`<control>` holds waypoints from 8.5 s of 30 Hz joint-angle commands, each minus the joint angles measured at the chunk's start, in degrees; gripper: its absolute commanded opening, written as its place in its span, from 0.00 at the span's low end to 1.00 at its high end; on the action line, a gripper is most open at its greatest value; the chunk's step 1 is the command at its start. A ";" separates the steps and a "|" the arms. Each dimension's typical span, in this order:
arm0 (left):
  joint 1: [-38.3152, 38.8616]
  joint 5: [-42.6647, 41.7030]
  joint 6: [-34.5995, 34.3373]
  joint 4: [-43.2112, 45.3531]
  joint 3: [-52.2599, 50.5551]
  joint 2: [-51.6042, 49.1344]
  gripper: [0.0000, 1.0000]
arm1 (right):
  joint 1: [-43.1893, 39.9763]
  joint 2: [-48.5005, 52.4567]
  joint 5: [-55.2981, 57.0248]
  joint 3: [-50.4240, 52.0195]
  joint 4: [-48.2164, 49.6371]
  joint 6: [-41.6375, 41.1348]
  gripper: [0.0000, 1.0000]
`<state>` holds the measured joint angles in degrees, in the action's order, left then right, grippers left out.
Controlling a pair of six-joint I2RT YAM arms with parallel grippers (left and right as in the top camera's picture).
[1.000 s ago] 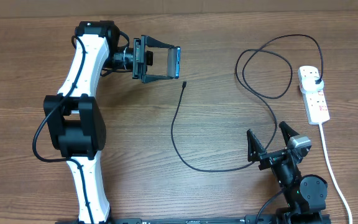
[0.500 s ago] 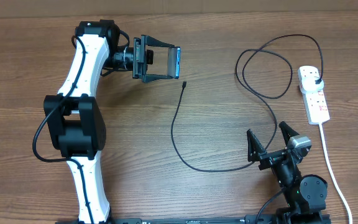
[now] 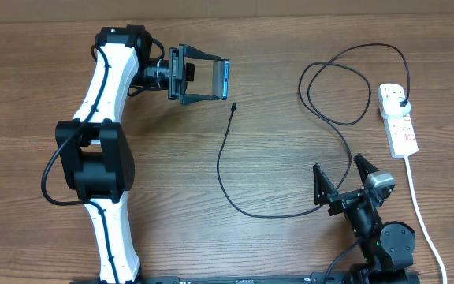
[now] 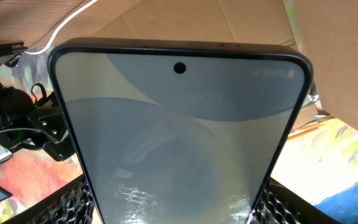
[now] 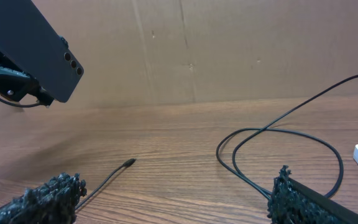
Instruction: Plug charger to phone and switch on socket
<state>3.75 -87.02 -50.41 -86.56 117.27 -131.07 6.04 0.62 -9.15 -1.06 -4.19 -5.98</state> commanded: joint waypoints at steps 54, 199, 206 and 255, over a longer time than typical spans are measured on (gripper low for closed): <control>0.02 -2.38 1.55 0.02 1.60 0.04 0.48 | -0.02 -0.44 -9.03 -0.07 0.79 -7.76 1.00; 15.43 49.51 -21.33 4.72 1.60 0.04 0.55 | 22.51 89.05 -9.29 -49.18 3.06 -45.27 0.23; 15.43 49.51 -21.31 4.72 1.60 0.04 0.59 | 22.23 89.05 -8.87 -49.18 3.54 -45.53 0.04; 15.39 14.97 -10.62 65.09 1.60 0.04 1.00 | 3.65 72.98 0.76 -49.27 13.62 -68.50 0.04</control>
<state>18.79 -70.35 -55.72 -23.62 118.02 -131.07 8.67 75.13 -13.06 -48.73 6.79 -67.07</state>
